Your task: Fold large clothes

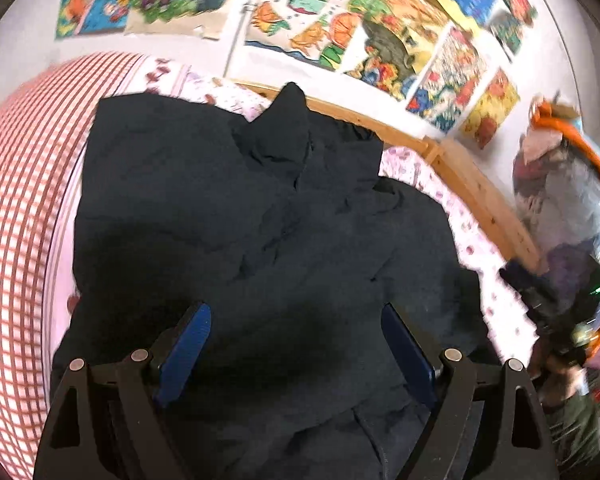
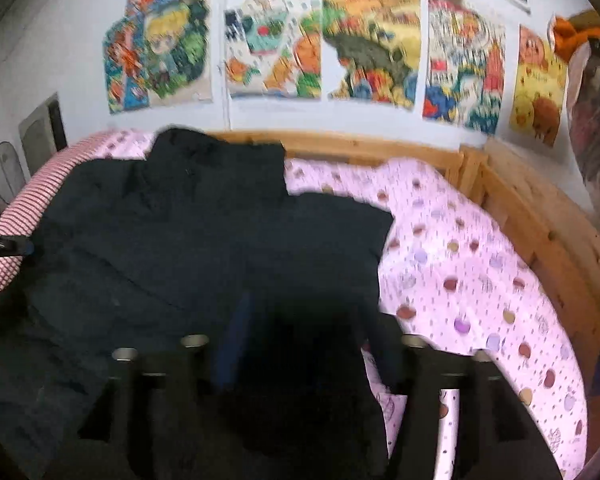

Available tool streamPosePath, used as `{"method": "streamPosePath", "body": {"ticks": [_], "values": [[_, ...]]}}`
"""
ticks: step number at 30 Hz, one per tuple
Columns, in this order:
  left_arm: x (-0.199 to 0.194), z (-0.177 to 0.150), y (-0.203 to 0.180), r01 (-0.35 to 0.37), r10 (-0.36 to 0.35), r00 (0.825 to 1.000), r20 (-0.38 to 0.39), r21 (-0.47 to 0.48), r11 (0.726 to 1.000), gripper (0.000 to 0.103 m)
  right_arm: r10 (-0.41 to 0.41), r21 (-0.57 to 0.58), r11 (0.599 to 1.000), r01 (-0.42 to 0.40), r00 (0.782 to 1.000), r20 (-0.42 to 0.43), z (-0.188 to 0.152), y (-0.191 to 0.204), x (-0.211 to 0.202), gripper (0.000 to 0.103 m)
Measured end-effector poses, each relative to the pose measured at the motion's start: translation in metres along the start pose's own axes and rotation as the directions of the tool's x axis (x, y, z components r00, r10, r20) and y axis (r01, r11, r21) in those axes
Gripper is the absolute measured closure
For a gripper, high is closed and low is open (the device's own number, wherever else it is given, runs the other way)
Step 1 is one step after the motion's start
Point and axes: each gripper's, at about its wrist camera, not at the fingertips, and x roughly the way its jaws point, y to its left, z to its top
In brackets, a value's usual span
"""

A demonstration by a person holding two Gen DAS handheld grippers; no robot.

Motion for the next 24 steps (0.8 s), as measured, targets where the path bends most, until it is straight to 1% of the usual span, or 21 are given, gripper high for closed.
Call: {"method": "streamPosePath", "body": {"ticks": [2, 4, 5, 8, 10, 12, 14, 16, 19, 21, 24], "values": [[0.011, -0.001, -0.01, -0.033, 0.034, 0.999, -0.023, 0.051, 0.998, 0.017, 0.014, -0.018, 1.0, -0.013, 1.0, 0.026, 0.007, 0.009, -0.006, 0.045], [0.022, -0.004, -0.013, -0.055, 0.057, 0.998, -0.036, 0.06, 0.997, 0.017, 0.059, -0.023, 0.998, -0.059, 0.998, 0.008, 0.009, 0.017, 0.0, 0.045], [0.029, -0.006, -0.013, -0.062, 0.064, 0.997, -0.049, 0.055, 0.997, 0.017, 0.097, -0.027, 0.995, -0.098, 0.995, -0.031, 0.01, 0.023, 0.01, 0.045], [0.051, -0.013, -0.01, -0.098, 0.103, 0.99, -0.095, 0.056, 0.994, 0.017, 0.135, -0.048, 0.989, -0.142, 0.984, -0.112, 0.001, 0.037, 0.038, 0.045], [0.06, -0.016, -0.008, -0.105, 0.112, 0.988, -0.105, 0.066, 0.992, 0.015, 0.127, -0.056, 0.989, -0.136, 0.981, -0.148, -0.009, 0.041, 0.054, 0.045], [0.067, -0.024, -0.008, -0.108, 0.116, 0.988, -0.1, 0.08, 0.991, 0.014, 0.106, -0.049, 0.992, -0.118, 0.974, -0.201, -0.021, 0.043, 0.072, 0.045], [0.074, -0.029, -0.011, -0.133, 0.145, 0.984, -0.101, 0.111, 0.985, 0.013, 0.119, -0.029, 0.991, -0.131, 0.96, -0.253, -0.035, 0.043, 0.089, 0.044], [0.08, -0.034, -0.015, -0.165, 0.179, 0.979, -0.095, 0.139, 0.976, 0.013, 0.118, -0.024, 0.991, -0.129, 0.957, -0.264, -0.041, 0.046, 0.095, 0.043], [0.083, -0.035, -0.014, -0.181, 0.196, 0.976, -0.095, 0.151, 0.972, 0.012, 0.106, -0.035, 0.992, -0.12, 0.957, -0.271, -0.045, 0.048, 0.098, 0.043], [0.08, -0.034, -0.012, -0.168, 0.182, 0.979, -0.09, 0.144, 0.975, 0.01, 0.102, -0.037, 0.992, -0.117, 0.956, -0.276, -0.045, 0.05, 0.097, 0.043], [0.068, -0.031, -0.009, -0.144, 0.155, 0.984, -0.084, 0.124, 0.982, 0.009, 0.107, -0.028, 0.993, -0.118, 0.961, -0.253, -0.042, 0.049, 0.086, 0.043]]}}
